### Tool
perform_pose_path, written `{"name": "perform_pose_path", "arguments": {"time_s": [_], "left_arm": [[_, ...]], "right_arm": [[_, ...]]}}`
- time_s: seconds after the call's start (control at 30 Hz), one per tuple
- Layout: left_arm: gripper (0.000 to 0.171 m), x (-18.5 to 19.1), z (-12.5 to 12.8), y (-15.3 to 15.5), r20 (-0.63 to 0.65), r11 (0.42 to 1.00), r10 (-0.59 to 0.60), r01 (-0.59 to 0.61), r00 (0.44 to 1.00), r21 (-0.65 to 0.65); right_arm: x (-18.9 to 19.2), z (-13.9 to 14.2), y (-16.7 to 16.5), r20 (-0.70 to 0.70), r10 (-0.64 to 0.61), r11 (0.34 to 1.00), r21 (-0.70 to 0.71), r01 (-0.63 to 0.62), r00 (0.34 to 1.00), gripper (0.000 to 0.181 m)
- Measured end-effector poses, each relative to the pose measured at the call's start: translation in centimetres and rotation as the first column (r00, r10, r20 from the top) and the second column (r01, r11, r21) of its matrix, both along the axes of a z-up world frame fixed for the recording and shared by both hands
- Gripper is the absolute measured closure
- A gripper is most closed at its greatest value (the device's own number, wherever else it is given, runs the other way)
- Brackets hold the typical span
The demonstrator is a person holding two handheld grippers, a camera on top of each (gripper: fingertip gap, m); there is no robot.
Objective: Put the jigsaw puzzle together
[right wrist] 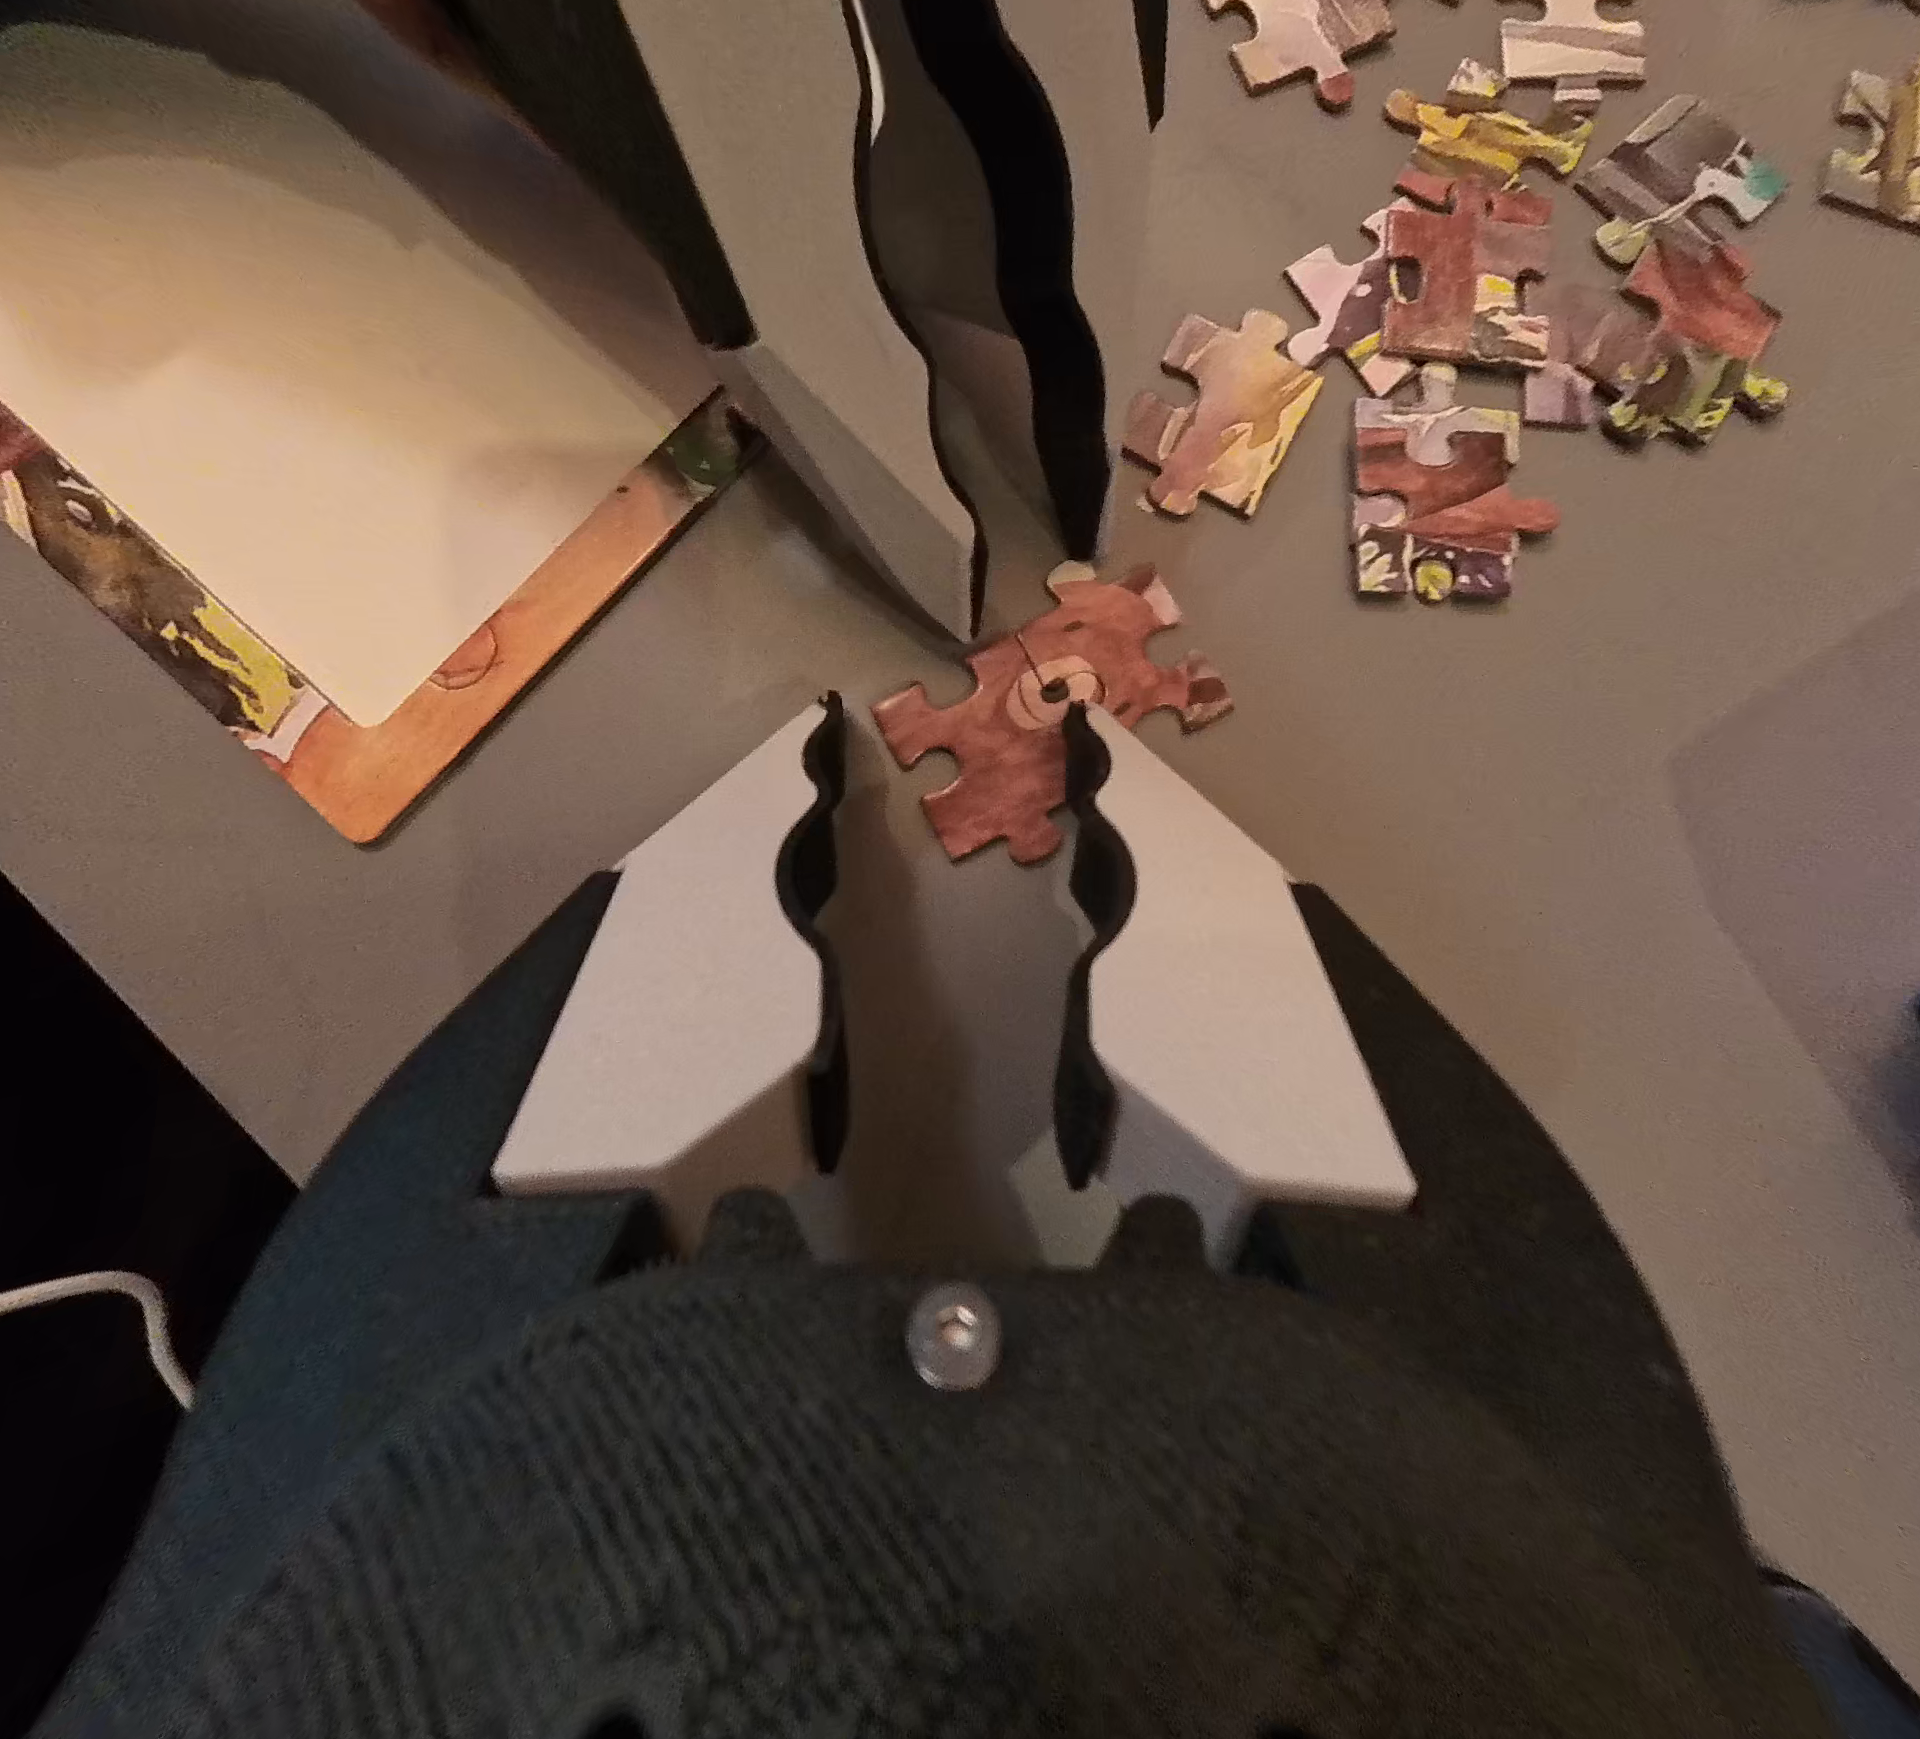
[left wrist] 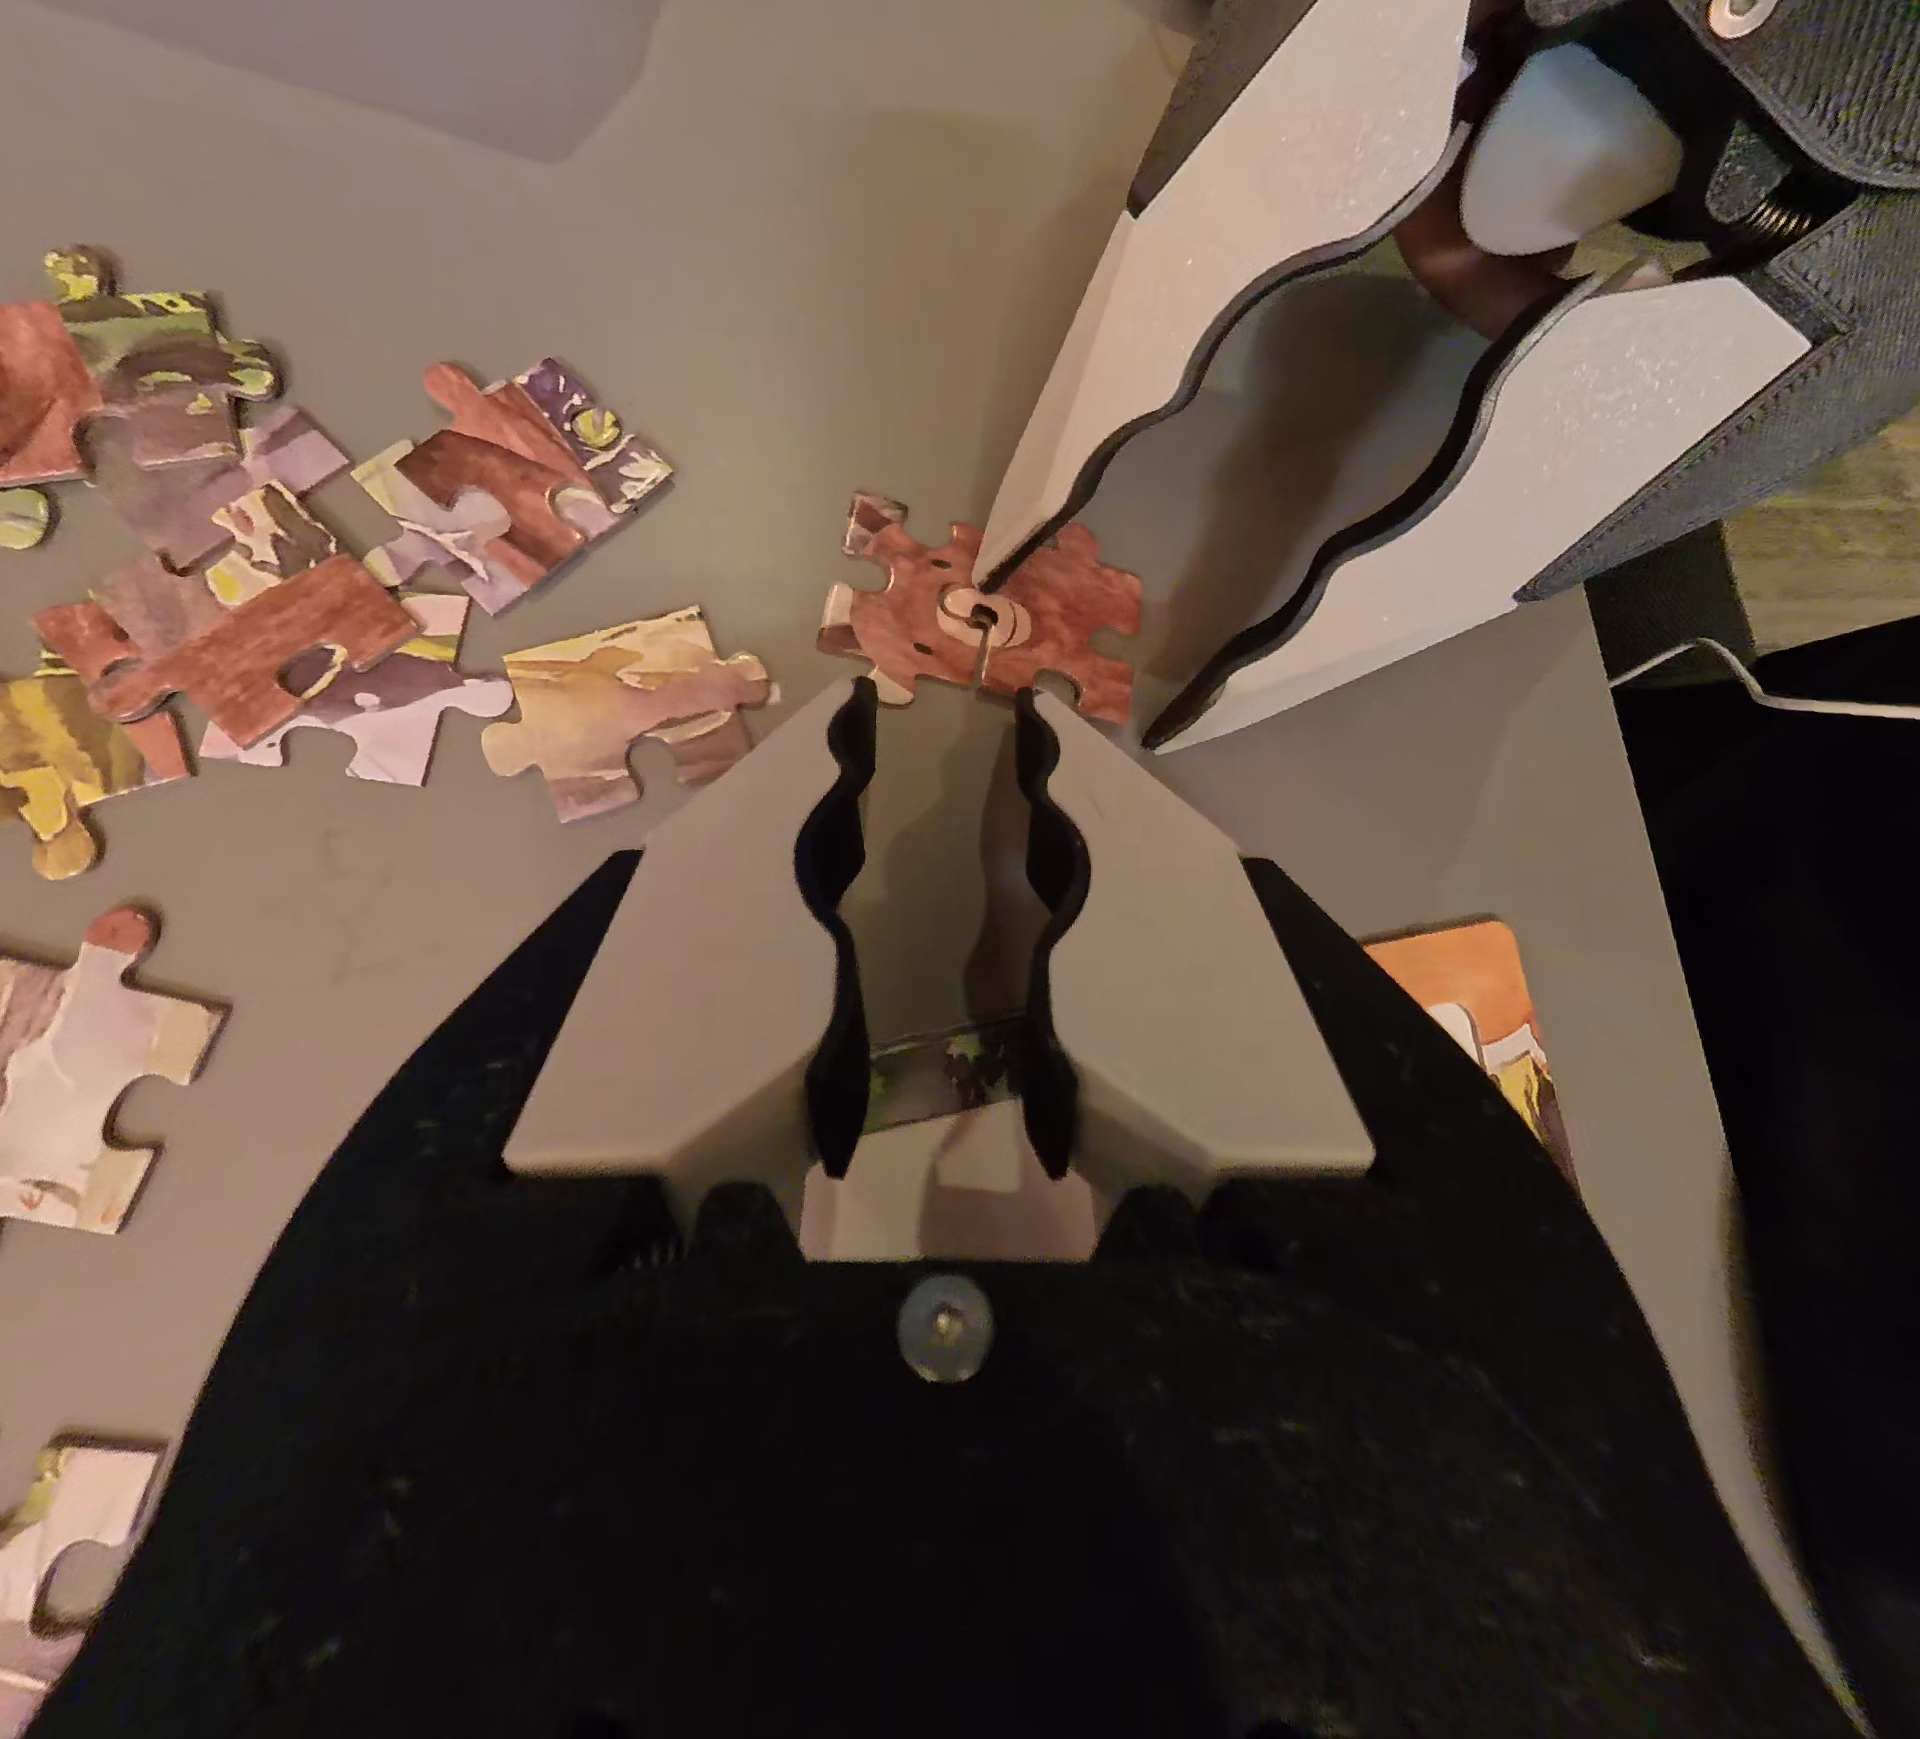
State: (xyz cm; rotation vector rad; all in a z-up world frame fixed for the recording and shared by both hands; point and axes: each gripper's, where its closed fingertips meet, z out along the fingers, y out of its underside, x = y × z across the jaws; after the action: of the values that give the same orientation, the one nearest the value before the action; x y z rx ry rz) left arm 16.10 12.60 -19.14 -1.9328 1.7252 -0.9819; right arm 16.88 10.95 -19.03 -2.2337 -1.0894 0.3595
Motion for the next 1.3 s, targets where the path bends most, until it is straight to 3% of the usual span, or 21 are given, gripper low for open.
{"name": "perform_pose_path", "arguments": {"time_s": [0.5, 1.1, 1.3], "left_arm": [[0.145, 0.5, 1.0, 0.7, 0.037, 0.999, 0.027, -0.028, 0.999, 0.019], [0.146, 1.1, 0.1, 0.7, -0.007, 0.998, 0.013, -0.013, 1.0, 0.064], [0.146, 0.6, 0.5, 0.8, -0.006, 0.997, 0.021, -0.021, 1.0, 0.08]], "right_arm": [[-0.4, 0.7, -0.3, -0.013, 0.059, 0.997, 0.046, -0.058, 0.998, 0.14], [-0.3, 0.0, -0.2, -0.01, 0.07, 0.997, 0.022, -0.07, 0.997, 0.139], [-0.4, 0.4, -0.3, -0.082, 0.059, 0.998, -0.003, -0.06, 0.995, 0.138]]}}
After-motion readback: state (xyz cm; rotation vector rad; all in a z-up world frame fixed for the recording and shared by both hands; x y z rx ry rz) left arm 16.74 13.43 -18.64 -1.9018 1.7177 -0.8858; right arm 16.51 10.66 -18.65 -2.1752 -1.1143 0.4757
